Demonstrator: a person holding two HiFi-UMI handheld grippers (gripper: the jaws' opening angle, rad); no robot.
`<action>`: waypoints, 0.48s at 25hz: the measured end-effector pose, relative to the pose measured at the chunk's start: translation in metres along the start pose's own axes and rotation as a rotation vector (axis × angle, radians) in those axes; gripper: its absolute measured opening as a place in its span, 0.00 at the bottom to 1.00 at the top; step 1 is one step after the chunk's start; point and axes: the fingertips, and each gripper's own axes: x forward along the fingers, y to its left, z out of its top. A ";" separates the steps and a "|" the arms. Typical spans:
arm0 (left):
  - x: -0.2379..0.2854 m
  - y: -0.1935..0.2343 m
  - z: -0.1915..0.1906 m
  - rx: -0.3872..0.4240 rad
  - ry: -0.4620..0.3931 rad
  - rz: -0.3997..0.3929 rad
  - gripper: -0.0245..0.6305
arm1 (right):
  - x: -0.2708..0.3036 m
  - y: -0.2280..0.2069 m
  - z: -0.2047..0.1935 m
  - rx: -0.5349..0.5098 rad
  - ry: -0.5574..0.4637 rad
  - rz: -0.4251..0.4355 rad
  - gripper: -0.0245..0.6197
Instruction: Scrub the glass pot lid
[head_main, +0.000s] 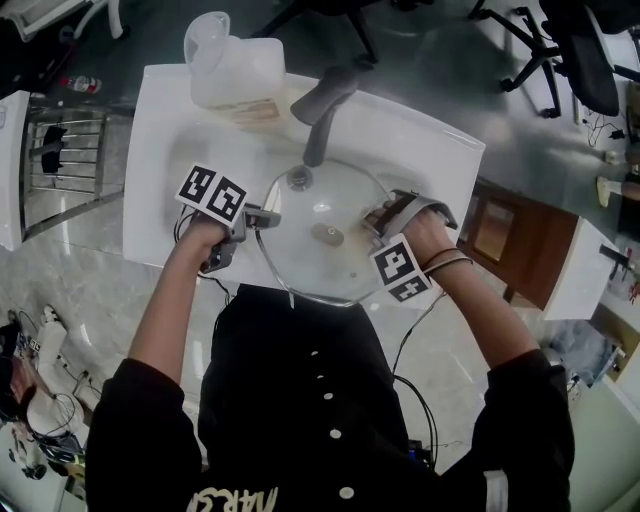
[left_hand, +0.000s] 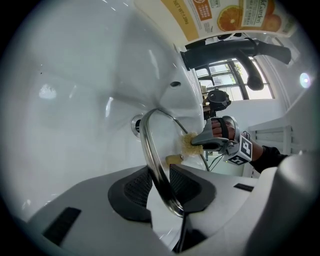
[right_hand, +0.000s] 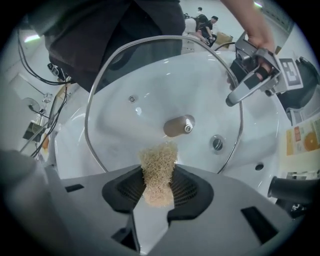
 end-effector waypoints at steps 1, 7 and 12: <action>0.000 0.000 0.000 -0.002 -0.003 0.000 0.23 | -0.001 0.004 0.000 -0.007 0.004 0.014 0.27; -0.002 0.001 0.000 -0.021 -0.026 -0.008 0.23 | -0.009 0.025 -0.003 -0.043 0.044 0.093 0.27; -0.003 0.001 0.001 -0.044 -0.039 -0.018 0.22 | -0.017 0.042 -0.005 -0.072 0.054 0.170 0.27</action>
